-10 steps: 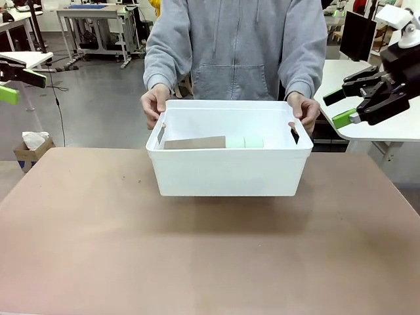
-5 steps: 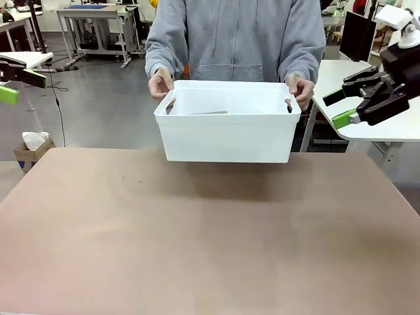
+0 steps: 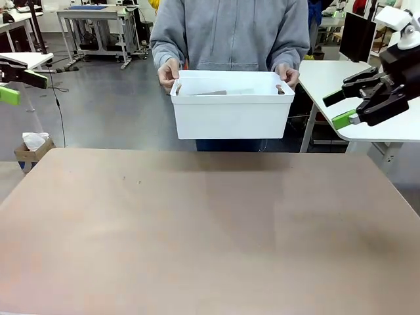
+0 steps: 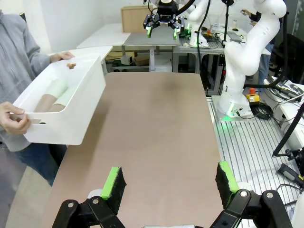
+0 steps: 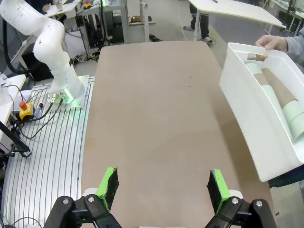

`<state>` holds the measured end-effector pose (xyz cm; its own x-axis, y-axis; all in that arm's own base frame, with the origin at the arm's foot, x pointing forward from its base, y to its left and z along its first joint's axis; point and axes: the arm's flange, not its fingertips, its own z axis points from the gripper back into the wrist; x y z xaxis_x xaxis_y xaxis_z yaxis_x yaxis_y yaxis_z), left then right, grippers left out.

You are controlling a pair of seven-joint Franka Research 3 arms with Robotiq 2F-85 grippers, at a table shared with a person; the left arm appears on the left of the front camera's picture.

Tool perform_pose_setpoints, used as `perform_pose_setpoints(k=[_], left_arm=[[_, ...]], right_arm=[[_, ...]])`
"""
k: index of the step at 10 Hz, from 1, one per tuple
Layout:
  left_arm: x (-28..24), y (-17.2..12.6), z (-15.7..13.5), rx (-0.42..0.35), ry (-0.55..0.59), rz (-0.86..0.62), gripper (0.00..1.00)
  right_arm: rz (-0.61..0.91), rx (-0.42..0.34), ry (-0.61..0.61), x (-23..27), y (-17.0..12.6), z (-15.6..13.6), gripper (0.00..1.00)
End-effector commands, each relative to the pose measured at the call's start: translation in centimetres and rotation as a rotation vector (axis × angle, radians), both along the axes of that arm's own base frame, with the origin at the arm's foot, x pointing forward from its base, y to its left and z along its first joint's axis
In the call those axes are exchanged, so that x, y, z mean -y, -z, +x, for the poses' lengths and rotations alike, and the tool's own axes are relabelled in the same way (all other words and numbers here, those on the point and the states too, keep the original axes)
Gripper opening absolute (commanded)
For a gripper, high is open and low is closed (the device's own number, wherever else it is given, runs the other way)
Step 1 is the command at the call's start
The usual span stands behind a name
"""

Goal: Stack the cups and store them in the basket.
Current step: Place the stack of Reusable plastic cups into the Pantry Basket.

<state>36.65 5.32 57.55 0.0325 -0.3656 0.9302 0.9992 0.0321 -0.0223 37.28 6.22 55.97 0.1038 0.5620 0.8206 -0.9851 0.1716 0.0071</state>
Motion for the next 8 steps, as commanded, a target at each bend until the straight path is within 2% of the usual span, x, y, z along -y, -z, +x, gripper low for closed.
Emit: perform_pose_setpoints(k=[1,8], left_arm=[[0.04,-0.46,-0.09,-0.016,0.002,-0.001,1.00],[0.04,-0.46,-0.09,-0.016,0.002,-0.001,1.00]], right_arm=[[0.025,-0.015,0.010,-0.29,-0.39,0.06,1.00],[0.025,-0.015,0.010,-0.29,-0.39,0.06,1.00]])
